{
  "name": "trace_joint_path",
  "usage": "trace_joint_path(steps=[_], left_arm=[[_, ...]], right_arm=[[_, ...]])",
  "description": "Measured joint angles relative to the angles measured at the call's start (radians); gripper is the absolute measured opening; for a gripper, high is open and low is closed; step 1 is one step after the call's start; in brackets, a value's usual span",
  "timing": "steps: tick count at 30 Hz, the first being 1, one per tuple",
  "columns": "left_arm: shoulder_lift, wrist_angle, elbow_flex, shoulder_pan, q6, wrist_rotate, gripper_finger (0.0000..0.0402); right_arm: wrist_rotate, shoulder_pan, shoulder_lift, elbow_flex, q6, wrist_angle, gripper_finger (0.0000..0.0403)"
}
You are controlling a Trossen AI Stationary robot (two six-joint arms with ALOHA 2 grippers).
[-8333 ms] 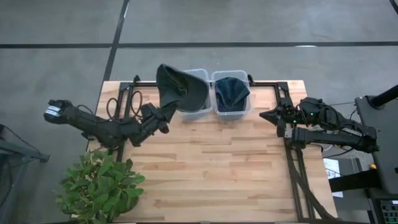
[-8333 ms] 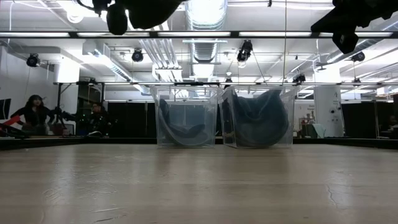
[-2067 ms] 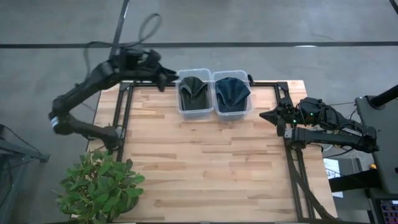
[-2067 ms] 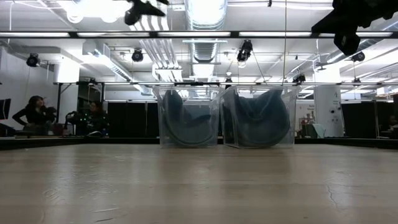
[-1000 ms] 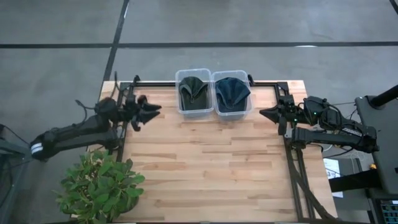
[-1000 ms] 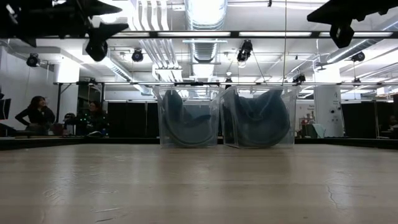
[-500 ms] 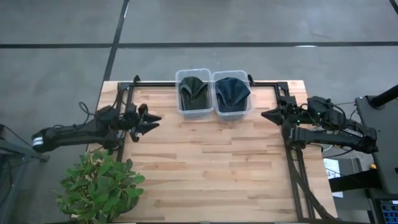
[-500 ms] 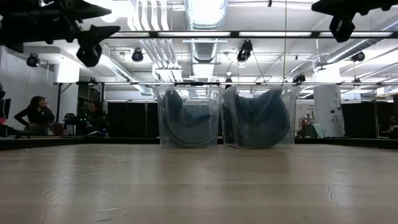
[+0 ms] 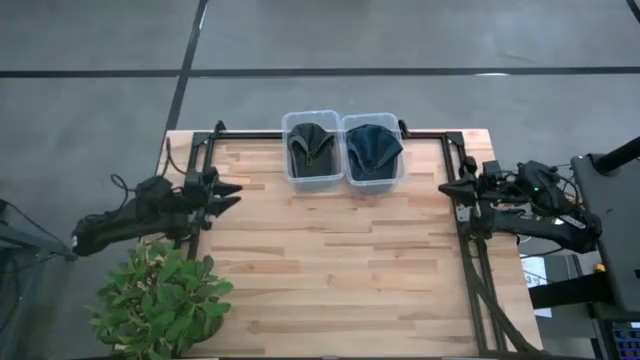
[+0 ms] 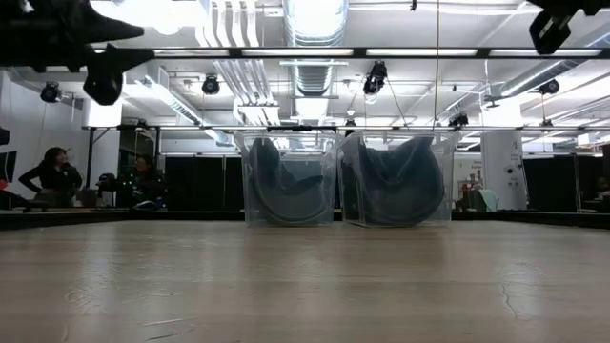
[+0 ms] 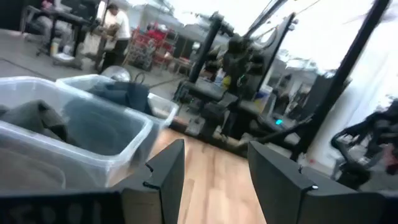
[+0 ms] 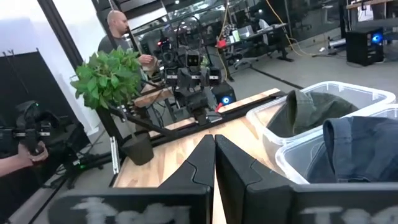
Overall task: Pick & Place hat
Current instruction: Return to Home Position
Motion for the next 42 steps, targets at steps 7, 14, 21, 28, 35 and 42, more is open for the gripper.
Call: trace_joint_path(steps=[7,14,21,28,35,42], left_arm=[[0.013,0.143,-0.126,-0.001,-0.026,-0.044,0.0169],[0.004,0.231,-0.210,-0.002,-0.021,-0.074,0.0169],[0.003,0.193,-0.225,-0.002,-0.028,-0.078,0.0169],[0.004,0.172,-0.226,-0.002,-0.026,-0.078,0.0169],[0.004,0.136,-0.226,-0.002,-0.035,-0.079,0.0169],[0.005,0.141,-0.227,-0.002,0.053,-0.077,0.0169]], right_arm=[[-0.008,0.000,-0.019,-0.147,-0.012,0.119,0.0009],[-0.007,0.000,-0.027,-0.261,-0.045,0.196,0.0009],[-0.008,0.000,-0.049,-0.360,-0.041,0.245,0.0009],[0.002,0.000,-0.093,-0.454,-0.111,0.391,0.0009],[0.107,0.000,-0.098,-0.525,-0.079,0.401,0.0009],[0.170,0.000,-0.101,-0.558,-0.129,0.440,0.0008]])
